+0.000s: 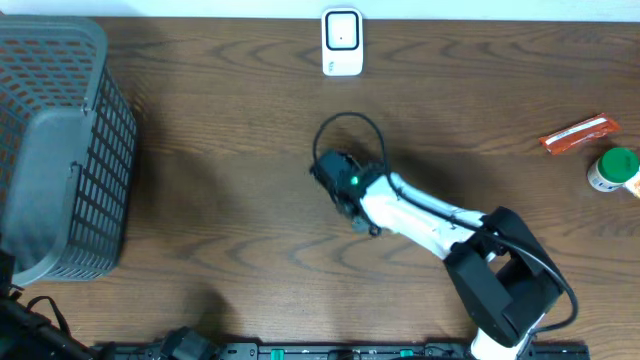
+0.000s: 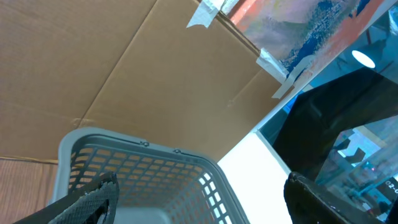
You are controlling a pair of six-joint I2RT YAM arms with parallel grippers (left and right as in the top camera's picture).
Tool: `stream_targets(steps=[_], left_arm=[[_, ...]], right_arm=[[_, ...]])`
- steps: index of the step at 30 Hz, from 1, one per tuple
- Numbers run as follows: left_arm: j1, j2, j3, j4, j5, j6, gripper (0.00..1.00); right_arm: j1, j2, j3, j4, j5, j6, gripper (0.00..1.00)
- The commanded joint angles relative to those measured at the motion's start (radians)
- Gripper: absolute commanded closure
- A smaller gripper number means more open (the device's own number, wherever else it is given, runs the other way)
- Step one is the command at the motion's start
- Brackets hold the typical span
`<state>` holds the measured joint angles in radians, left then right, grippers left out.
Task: Scan the item barcode
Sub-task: 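Drag the wet-wipe pack left toward center with the right gripper, then release the wet-wipe pack and lift the right gripper away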
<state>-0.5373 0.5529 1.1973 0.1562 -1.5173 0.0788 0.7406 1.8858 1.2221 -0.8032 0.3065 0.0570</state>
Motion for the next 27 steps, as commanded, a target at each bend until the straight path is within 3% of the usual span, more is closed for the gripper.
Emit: stream_targets(steps=[1,7,11,20,27], left_arm=[[0.004,-0.006,-0.002,0.002,-0.051,0.006,0.15],[0.004,-0.006,-0.002,0.002,-0.051,0.006,0.15],[0.004,-0.006,-0.002,0.002,-0.051,0.006,0.15],[0.004,-0.006,-0.002,0.002,-0.051,0.006,0.15],[0.004,-0.006,-0.002,0.002,-0.051,0.006,0.15]], right_arm=[[-0.011,-0.076,0.154,-0.042,-0.478,-0.044,0.99],[-0.097,-0.095,0.189,-0.087,-1.005,-0.095,0.99],[-0.173,-0.061,0.138,-0.093,-1.21,-0.151,0.99],[-0.272,0.124,0.05,-0.076,-1.521,-0.237,0.99],[-0.291,0.233,0.04,-0.08,-1.445,-0.256,0.99]])
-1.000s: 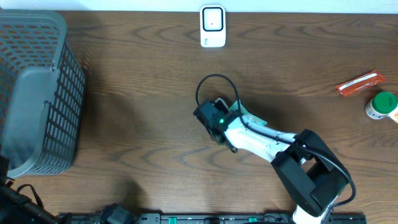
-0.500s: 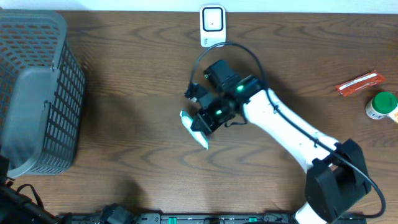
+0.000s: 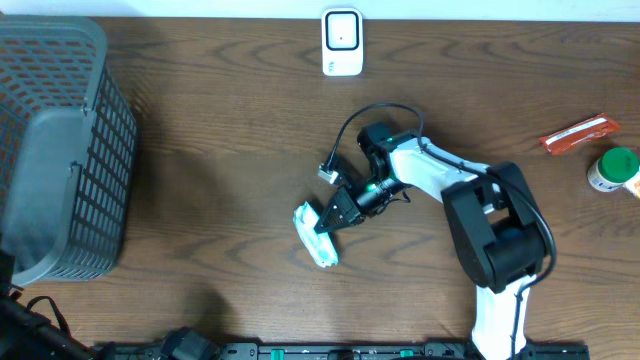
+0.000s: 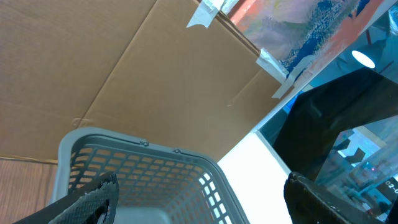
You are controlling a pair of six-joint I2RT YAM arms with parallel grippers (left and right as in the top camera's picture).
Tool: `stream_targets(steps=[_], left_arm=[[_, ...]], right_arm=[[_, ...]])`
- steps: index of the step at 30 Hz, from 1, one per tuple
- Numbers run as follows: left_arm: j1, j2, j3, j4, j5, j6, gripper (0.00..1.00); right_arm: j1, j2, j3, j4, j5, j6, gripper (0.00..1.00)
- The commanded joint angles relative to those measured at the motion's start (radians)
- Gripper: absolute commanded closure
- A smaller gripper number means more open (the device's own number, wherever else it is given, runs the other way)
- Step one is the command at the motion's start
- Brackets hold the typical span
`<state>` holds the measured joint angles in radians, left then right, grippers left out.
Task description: Scan the item barcode
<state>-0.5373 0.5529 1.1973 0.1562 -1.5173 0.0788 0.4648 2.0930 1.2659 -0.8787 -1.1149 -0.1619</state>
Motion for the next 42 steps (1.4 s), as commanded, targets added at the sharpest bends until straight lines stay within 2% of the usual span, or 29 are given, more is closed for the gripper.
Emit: stream_targets(steps=[1,6,9,13,15,17,18,19,20,21,22,28,37,42], left_arm=[[0.004,-0.006,-0.002,0.002,-0.051,0.006,0.15],[0.004,-0.006,-0.002,0.002,-0.051,0.006,0.15],[0.004,-0.006,-0.002,0.002,-0.051,0.006,0.15],[0.004,-0.006,-0.002,0.002,-0.051,0.006,0.14],[0.004,-0.006,-0.002,0.002,-0.051,0.006,0.15],[0.004,-0.006,-0.002,0.002,-0.051,0.006,0.15],[0.004,-0.006,-0.002,0.002,-0.051,0.006,0.15],[0.004,-0.006,-0.002,0.002,-0.051,0.006,0.14],[0.004,-0.006,-0.002,0.002,-0.051,0.006,0.15],[0.004,-0.006,-0.002,0.002,-0.051,0.006,0.14],[0.004,-0.006,-0.002,0.002,-0.051,0.006,0.15],[0.004,-0.006,-0.002,0.002,-0.051,0.006,0.15],[0.004,-0.006,-0.002,0.002,-0.051,0.006,0.15],[0.004,-0.006,-0.002,0.002,-0.051,0.006,0.15]], right_arm=[[-0.022,0.03,-0.004,-0.008,0.018,-0.036,0.99],[-0.063,0.03,-0.004,-0.035,0.283,0.023,0.99],[-0.089,0.03,-0.003,-0.033,0.348,0.034,0.99],[-0.145,0.029,0.017,-0.044,0.425,0.035,0.5],[-0.18,0.029,0.064,-0.092,0.429,0.034,0.32],[-0.213,0.028,0.136,-0.165,0.428,0.034,0.25],[-0.224,0.027,0.171,-0.204,0.424,0.034,0.25],[-0.231,0.025,0.208,-0.251,0.409,0.034,0.37],[-0.232,0.022,0.239,-0.294,0.399,0.034,0.64],[-0.228,0.017,0.262,-0.33,0.394,0.034,0.83],[-0.22,0.01,0.274,-0.354,0.394,0.034,0.97],[-0.103,-0.013,0.278,-0.391,0.428,0.043,0.99],[0.116,-0.013,0.278,-0.355,0.729,0.174,0.99],[0.195,-0.012,0.251,-0.262,0.827,0.239,0.99]])
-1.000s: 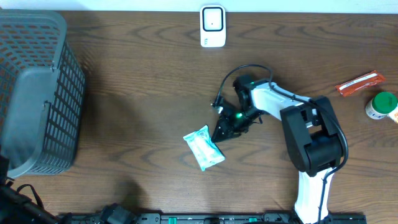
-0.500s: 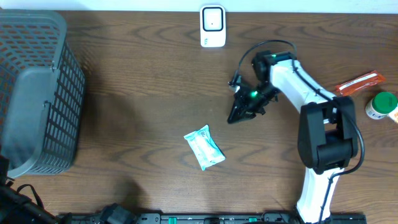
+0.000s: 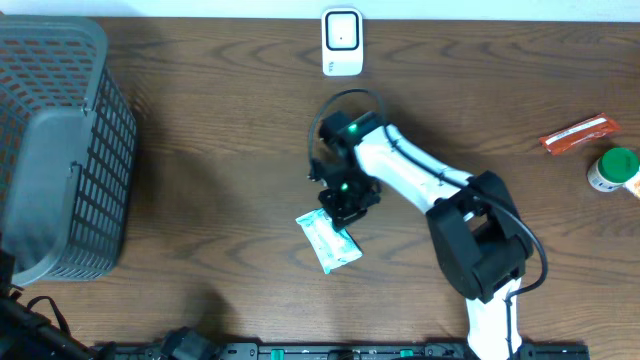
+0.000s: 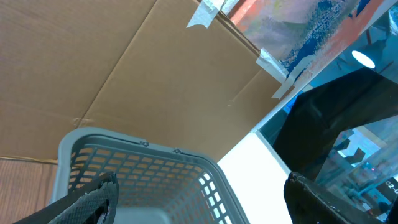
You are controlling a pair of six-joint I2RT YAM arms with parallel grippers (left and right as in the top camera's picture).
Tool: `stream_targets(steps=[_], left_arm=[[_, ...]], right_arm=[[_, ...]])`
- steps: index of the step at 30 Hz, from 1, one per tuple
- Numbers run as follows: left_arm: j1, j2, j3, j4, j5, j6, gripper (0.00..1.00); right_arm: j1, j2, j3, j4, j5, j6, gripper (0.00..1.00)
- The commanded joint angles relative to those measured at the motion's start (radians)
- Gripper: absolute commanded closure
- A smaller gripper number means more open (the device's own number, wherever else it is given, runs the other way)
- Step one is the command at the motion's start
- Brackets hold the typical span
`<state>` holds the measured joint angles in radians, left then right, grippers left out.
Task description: Scan the item barcode
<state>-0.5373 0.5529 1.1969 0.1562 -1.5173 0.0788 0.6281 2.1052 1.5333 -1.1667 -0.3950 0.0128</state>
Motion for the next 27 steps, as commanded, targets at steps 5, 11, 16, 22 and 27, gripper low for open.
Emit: stream_targets(steps=[5,11,16,22,27], left_arm=[[0.004,-0.006,-0.002,0.002,-0.051,0.006,0.15],[0.004,-0.006,-0.002,0.002,-0.051,0.006,0.15],[0.004,-0.006,-0.002,0.002,-0.051,0.006,0.15],[0.004,-0.006,-0.002,0.002,-0.051,0.006,0.14],[0.004,-0.006,-0.002,0.002,-0.051,0.006,0.15]], right_arm=[[0.095,-0.024,-0.095,0.113,0.191,0.144,0.99],[0.108,-0.027,-0.122,0.092,0.522,0.329,0.99],[0.09,-0.04,0.033,-0.043,0.627,0.331,0.99],[0.096,-0.041,0.185,-0.098,0.476,0.304,0.96],[0.108,-0.039,0.084,-0.037,0.462,0.304,0.93]])
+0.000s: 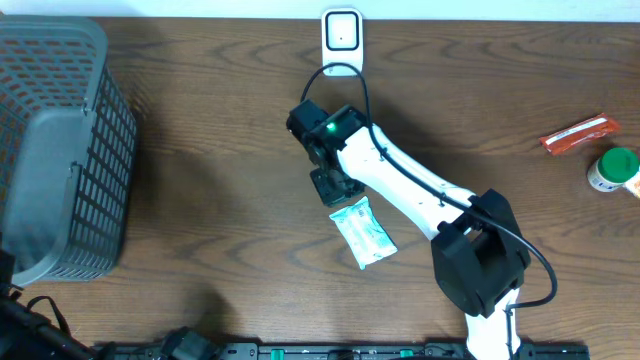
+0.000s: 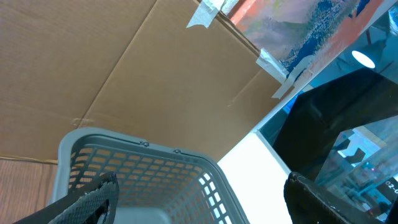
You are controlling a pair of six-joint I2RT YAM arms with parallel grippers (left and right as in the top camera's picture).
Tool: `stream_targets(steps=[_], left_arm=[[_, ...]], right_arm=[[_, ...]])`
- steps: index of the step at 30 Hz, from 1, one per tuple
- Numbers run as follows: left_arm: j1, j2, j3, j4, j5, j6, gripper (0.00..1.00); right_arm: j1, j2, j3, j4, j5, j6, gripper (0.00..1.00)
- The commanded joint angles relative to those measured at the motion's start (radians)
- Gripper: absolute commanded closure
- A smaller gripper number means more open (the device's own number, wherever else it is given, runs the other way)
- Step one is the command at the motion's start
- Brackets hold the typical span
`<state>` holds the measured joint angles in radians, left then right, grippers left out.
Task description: Scan the item barcode
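A pale green and white packet [image 1: 363, 232] shows flat-on at the table's middle, its upper-left end meeting the fingers of my right gripper [image 1: 332, 189], which looks shut on that end. The right arm reaches in from the bottom right. A white scanner [image 1: 341, 42] stands at the table's far edge, some way beyond the gripper. My left gripper [image 2: 202, 202] is open, its fingers [image 2: 87, 200] spread wide with only the grey basket [image 2: 155, 180] behind them.
The grey mesh basket [image 1: 60, 150] fills the table's left end. At the far right lie an orange packet [image 1: 580, 132] and a green-lidded bottle [image 1: 614, 170]. Cardboard and a window show behind the basket in the left wrist view.
My right gripper has moved up and left, closer to the scanner. The packet now trails to its lower right instead of its lower left. The left arm has not moved.
First my right gripper was at the table's middle with the packet hidden under it. Then the packet showed at its tip, to the lower left. Then the wrist had turned with the packet below it, and now both are nearer the scanner.
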<state>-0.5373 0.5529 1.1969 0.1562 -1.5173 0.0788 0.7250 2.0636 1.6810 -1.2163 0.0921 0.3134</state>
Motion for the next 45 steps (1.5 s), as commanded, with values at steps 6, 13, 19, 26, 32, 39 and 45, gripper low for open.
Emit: stream_targets(steps=[6,13,19,26,32,39,45], left_arm=[[0.004,-0.006,-0.002,0.002,-0.051,0.006,0.15],[0.004,-0.006,-0.002,0.002,-0.051,0.006,0.15],[0.004,-0.006,-0.002,0.002,-0.051,0.006,0.15],[0.004,-0.006,-0.002,0.002,-0.051,0.006,0.15],[0.004,-0.006,-0.002,0.002,-0.051,0.006,0.15],[0.004,-0.006,-0.002,0.002,-0.052,0.006,0.15],[0.004,-0.006,-0.002,0.002,-0.051,0.006,0.15]], right_arm=[[0.016,0.003,-0.245,0.101,-0.079,0.038,0.97],[0.024,0.003,-0.178,0.079,-0.114,-0.215,0.95],[0.049,0.003,-0.081,-0.036,-0.228,-0.388,0.91],[0.095,0.003,-0.096,-0.16,-0.292,-0.33,0.34],[0.147,0.003,-0.204,-0.071,-0.285,-0.328,0.54],[0.156,0.003,-0.35,-0.037,-0.264,-0.251,0.99],[0.119,0.003,-0.412,-0.021,0.131,-0.005,0.99]])
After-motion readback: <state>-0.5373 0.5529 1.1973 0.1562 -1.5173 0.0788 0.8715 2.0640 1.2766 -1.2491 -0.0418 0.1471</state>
